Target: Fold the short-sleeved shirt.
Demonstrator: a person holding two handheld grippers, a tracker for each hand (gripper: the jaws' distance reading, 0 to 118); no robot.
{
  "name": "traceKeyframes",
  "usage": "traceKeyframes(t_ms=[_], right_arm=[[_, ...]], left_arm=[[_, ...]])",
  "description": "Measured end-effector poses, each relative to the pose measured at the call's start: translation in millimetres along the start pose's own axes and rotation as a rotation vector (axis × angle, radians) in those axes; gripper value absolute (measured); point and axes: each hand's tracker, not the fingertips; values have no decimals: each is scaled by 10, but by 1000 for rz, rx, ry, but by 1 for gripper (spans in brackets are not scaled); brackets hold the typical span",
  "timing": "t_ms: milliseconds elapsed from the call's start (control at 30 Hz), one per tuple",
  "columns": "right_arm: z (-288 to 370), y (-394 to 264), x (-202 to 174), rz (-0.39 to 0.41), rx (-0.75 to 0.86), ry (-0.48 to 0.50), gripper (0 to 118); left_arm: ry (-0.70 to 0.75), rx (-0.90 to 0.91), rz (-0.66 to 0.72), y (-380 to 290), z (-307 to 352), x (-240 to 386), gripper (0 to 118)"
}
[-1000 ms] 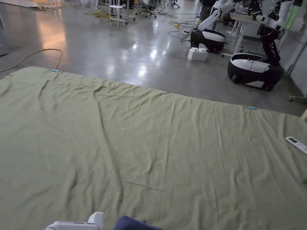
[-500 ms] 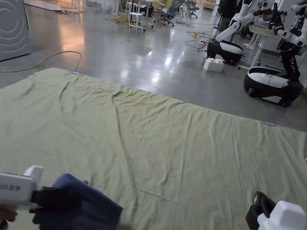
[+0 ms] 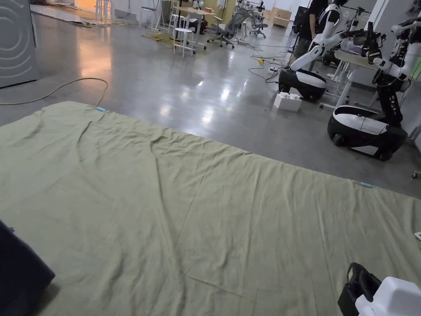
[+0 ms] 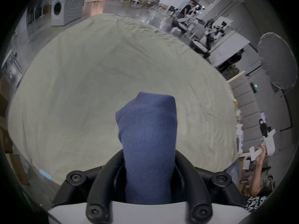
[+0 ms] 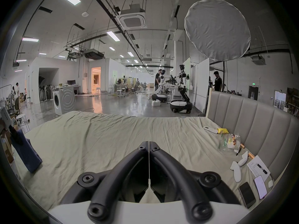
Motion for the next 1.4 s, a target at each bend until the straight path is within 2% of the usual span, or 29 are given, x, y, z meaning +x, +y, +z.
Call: traceKeyframes(t_ms=[133, 200, 267, 300, 333, 367, 567, 633, 767, 833, 1000, 1267, 1300, 1400], right_arm=[[-9, -31, -32, 7, -10, -6, 1], [-35, -52, -45, -2, -15, -9, 1], [-56, -65, -64, -6, -27, -3, 1], [-57, -70, -83, -5, -31, 0, 1], [-55, -72, -93, -3, -30, 4, 1], [-53, -70, -101, -1, -32, 7, 1], [-28, -88, -83, -10, -28, 22, 1], [-7, -101, -58, -18, -29, 23, 1], [41, -124, -19, -23, -30, 25, 1], [49, -140, 7, -30, -42, 36, 1], [92, -223, 64, -50, -49, 40, 1], [165, -352, 96, -54, -50, 33, 1], [164, -366, 104, -56, -53, 34, 1], [154, -391, 138, -56, -61, 29, 1]], left_arm=[[121, -46, 32, 36, -12, -150, 25], [128, -41, 57, 30, -56, -224, 26], [202, -42, 70, 9, -129, -265, 35], [247, -52, 48, -7, -158, -261, 42], [294, -48, 30, -25, -181, -243, 56], [305, -87, 32, -48, -197, -221, 62], [529, -64, -14, -5, -197, -397, 64], [594, -2, -57, -19, -189, -414, 64], [622, 52, -41, -72, -237, -222, 64], [661, 109, -106, -218, -395, 38, 64], [555, 226, -213, -676, -770, 824, 64], [195, 451, -261, -1483, -1395, 2165, 64], [161, 475, -266, -1460, -1507, 2183, 64], [183, 539, -375, -1724, -1695, 2770, 63]])
